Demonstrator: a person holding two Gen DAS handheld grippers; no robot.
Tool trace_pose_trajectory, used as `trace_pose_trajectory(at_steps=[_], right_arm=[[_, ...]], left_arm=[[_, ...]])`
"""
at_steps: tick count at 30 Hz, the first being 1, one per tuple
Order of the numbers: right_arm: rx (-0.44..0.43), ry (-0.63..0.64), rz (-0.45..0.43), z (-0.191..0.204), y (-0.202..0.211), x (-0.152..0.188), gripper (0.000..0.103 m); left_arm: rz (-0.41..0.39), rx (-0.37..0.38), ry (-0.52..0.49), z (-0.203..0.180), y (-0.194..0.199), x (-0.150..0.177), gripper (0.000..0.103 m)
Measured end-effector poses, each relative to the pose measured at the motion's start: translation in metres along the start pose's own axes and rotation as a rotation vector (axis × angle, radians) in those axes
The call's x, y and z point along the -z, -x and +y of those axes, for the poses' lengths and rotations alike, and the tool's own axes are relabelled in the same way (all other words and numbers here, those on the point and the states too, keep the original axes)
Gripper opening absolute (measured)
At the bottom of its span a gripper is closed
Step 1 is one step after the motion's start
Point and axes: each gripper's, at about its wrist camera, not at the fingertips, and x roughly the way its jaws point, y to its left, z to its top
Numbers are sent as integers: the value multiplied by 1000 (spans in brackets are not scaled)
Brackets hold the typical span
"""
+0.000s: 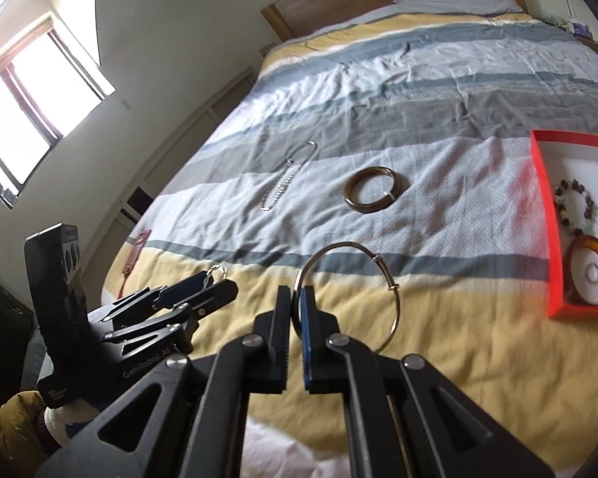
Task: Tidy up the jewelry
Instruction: 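Carry both hoops into the red box and open both tools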
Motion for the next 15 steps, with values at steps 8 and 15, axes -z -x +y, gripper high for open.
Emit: trace_pose_trajectory(at_steps=[8,15], right_arm=[[28,7,-85,-2,54,3,4],[130,-11,-158,-50,104,-12,4]], left_arm=[[-43,58,-59,-42,23,-10,39],[-40,152,-136,-108,5,-37,39]])
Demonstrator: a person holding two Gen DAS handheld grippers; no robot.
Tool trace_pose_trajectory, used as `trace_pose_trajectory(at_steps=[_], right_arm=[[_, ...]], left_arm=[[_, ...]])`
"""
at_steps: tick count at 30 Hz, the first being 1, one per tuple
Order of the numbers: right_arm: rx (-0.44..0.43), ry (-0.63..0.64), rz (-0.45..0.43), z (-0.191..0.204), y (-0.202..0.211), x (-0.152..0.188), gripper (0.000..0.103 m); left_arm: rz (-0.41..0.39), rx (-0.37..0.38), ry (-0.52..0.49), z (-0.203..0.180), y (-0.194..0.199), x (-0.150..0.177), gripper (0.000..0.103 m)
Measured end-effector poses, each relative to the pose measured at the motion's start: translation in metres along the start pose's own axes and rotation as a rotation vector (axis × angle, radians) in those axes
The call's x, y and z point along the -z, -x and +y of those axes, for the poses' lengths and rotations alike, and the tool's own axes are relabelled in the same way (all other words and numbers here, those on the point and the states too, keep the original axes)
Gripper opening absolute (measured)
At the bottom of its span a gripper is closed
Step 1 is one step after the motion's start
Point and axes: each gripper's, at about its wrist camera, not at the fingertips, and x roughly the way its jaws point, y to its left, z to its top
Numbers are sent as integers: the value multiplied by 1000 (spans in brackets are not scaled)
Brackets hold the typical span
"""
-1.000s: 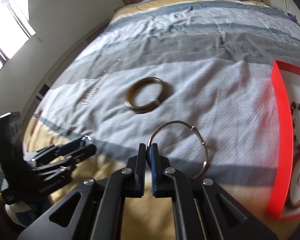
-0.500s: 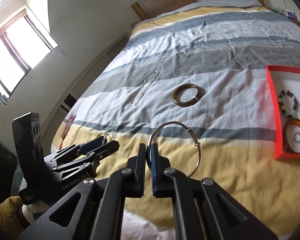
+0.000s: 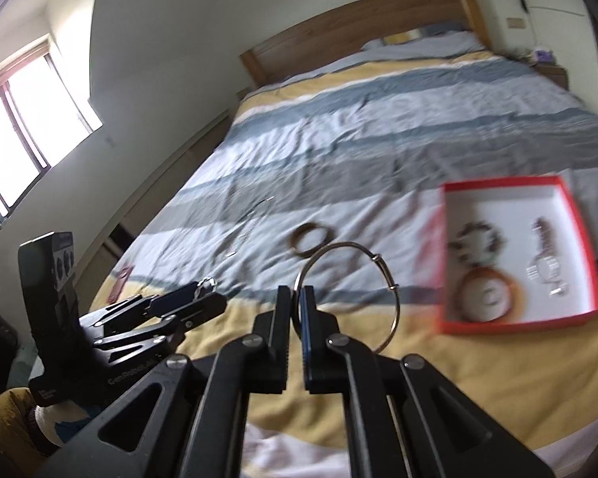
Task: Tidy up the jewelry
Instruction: 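Carry both hoops into the red box and open both tools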
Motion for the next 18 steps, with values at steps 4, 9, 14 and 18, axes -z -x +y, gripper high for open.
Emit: trace_pose_trajectory(at_steps=[4,9,14,18], right_arm=[[73,-15,-20,-44,12,-17,4],[168,-41,-10,-114,7,-38,4],[214,-67,28,-173,-18,-53,4],[233,-68,66,-208,-48,-62,4]], left_arm=[[14,66,-45,-38,-34,-23,39],[44,131,-110,-86,-90,-48,39],[81,159,-147,-119,-152,-66,39],[111,145,-152,-131,-201,-79,39]])
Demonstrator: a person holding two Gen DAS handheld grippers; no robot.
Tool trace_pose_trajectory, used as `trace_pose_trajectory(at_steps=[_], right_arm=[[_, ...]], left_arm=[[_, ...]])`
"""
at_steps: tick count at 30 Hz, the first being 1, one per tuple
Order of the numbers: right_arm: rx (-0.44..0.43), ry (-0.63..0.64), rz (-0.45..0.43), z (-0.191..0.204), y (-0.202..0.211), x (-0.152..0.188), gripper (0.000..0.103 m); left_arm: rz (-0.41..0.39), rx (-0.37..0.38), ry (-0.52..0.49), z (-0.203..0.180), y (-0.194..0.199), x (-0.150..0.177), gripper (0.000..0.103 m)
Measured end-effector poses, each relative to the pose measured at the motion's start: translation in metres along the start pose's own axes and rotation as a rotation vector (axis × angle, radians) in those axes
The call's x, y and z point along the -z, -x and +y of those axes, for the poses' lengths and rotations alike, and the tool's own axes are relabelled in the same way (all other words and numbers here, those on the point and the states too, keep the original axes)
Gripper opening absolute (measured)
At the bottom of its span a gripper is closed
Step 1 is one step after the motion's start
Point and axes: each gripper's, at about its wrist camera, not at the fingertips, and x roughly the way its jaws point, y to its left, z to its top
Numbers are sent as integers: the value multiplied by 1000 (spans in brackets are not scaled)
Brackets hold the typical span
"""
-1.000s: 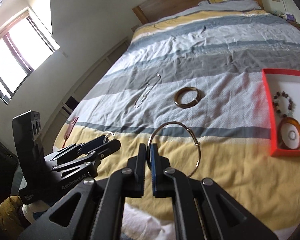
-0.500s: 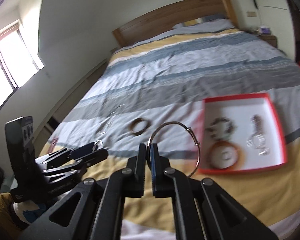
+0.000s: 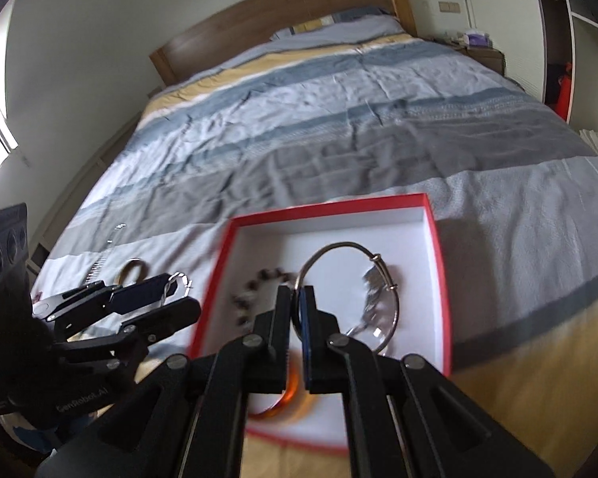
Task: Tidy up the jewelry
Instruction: 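Carry both hoops into the red box and open both tools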
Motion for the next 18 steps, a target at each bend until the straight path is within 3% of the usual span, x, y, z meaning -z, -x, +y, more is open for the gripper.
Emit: trace_pose_trajectory(at_steps=[10,18], right_arm=[[40,44,83,-24,-67,-31,4],[66,68,150,-26,-90,-30,5]], left_arm=[[53,-40,4,11,-66,-21,39],[63,-45,-3,15,-82,-15,39]])
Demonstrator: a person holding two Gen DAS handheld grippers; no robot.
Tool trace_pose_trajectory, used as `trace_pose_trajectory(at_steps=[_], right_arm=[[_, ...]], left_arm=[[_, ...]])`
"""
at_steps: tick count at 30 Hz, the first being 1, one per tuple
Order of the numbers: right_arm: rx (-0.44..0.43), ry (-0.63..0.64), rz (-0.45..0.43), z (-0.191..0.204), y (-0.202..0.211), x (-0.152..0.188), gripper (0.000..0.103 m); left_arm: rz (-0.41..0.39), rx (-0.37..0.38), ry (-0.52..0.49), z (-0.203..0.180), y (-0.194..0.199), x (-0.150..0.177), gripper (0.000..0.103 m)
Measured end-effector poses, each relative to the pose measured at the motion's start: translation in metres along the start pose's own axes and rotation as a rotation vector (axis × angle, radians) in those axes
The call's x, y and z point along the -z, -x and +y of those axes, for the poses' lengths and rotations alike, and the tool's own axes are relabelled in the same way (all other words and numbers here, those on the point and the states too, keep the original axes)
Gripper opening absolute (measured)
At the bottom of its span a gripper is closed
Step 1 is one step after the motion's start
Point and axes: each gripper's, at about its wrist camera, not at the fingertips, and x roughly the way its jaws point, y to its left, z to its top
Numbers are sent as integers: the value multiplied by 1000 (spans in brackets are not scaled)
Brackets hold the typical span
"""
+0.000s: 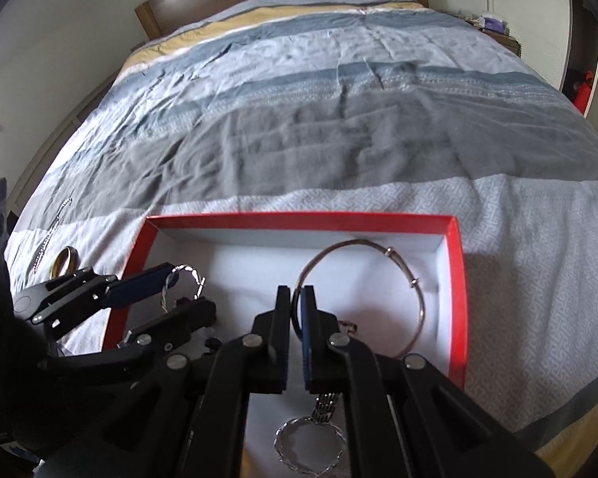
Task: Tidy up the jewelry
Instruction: 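Carry both hoops into the red box and open both tools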
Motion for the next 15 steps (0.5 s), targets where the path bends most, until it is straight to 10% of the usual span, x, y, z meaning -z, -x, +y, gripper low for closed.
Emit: trace_pose_trajectory(at_steps=[15], right_arm=[[66,-12,-11,0,14,2,8]], left_arm=[[-8,-2,23,-1,6,0,57]])
